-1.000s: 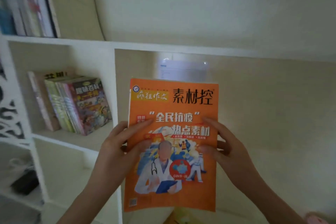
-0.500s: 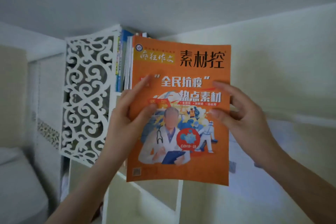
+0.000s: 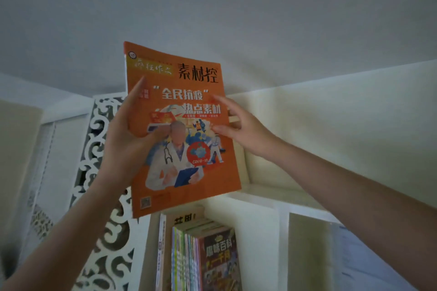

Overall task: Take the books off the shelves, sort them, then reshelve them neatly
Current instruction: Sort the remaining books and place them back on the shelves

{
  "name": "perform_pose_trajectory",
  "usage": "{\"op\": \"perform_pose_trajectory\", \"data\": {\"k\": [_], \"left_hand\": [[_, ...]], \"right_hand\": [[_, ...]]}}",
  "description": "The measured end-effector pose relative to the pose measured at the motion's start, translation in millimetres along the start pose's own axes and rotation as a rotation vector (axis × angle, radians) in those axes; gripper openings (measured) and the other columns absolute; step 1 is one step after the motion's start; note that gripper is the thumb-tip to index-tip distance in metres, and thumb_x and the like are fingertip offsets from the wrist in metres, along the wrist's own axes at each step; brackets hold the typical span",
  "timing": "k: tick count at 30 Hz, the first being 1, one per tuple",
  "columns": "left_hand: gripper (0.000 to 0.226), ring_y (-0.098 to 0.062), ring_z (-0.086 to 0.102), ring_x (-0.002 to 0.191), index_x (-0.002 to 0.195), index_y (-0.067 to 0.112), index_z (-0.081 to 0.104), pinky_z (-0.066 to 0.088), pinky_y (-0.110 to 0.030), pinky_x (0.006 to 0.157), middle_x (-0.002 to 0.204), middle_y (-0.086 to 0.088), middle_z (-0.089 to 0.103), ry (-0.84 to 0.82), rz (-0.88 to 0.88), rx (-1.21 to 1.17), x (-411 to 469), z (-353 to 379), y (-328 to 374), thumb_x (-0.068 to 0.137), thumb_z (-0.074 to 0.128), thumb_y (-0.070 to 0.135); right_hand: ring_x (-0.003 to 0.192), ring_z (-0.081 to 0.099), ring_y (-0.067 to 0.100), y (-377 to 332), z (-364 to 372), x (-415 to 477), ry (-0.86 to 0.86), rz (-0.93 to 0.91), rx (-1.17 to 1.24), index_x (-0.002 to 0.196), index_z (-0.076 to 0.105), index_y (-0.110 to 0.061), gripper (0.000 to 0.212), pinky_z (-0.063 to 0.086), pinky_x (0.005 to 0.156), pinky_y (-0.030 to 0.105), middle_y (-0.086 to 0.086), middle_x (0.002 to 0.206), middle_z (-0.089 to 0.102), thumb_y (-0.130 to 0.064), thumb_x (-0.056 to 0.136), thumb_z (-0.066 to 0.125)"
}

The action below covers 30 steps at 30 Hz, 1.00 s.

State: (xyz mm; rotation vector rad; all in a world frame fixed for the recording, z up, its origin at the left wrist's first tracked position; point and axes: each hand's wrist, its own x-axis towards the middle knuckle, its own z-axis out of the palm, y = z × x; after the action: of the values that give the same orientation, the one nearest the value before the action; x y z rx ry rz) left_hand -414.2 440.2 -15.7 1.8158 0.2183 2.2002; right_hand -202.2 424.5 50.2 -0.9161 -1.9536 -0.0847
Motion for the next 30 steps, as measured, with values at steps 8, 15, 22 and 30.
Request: {"op": "perform_pose_trajectory", "data": {"k": [8, 15, 22, 30], "left_hand": [[0.074, 0.012, 0.059, 0.094, 0.139, 0.046, 0.034, 0.050, -0.009, 0.059, 0.120, 0.018, 0.057, 0.063, 0.053, 0.195, 39.7, -35.4, -44.0, 0.084, 0.067, 0.008], [0.078, 0.018, 0.056, 0.098, 0.142, 0.044, 0.033, 0.049, -0.005, 0.063, 0.117, 0.028, 0.051, 0.023, 0.060, 0.217, 45.6, -41.4, -76.4, 0.084, 0.067, 0.004], [0.078, 0.010, 0.057, 0.103, 0.142, 0.045, 0.032, 0.051, -0.008, 0.065, 0.122, 0.023, 0.054, 0.003, 0.067, 0.208, 44.6, -42.9, -89.5, 0.085, 0.065, 0.004], [0.078, 0.014, 0.057, 0.093, 0.144, 0.041, 0.031, 0.047, -0.004, 0.057, 0.124, 0.016, 0.053, 0.020, 0.032, 0.225, 43.6, -51.9, -100.3, 0.085, 0.066, 0.004]], "right_hand": [[0.139, 0.034, 0.019, 55.2, 19.0, 56.0, -0.281, -0.010, -0.526, 0.147, 0.034, -0.025, 0.065, 0.028, 0.115, 0.036, 0.002, 0.153, 0.036, -0.004, 0.091, 0.058], [0.149, -0.006, 0.024, 83.8, 44.1, 61.3, -0.571, -0.284, -1.304, 0.152, 0.020, -0.027, 0.076, -0.017, 0.114, 0.038, 0.003, 0.162, 0.004, -0.047, 0.089, 0.058], [0.137, 0.038, 0.031, 90.3, 33.2, 64.9, -0.576, -0.490, -1.446, 0.135, 0.055, -0.019, 0.075, 0.033, 0.108, 0.047, 0.009, 0.142, 0.051, -0.067, 0.081, 0.033], [0.124, 0.053, 0.028, 94.7, 31.6, 65.7, -0.516, -0.619, -1.439, 0.127, 0.062, -0.023, 0.066, 0.034, 0.099, 0.040, 0.006, 0.132, 0.059, -0.065, 0.083, 0.034]]}}
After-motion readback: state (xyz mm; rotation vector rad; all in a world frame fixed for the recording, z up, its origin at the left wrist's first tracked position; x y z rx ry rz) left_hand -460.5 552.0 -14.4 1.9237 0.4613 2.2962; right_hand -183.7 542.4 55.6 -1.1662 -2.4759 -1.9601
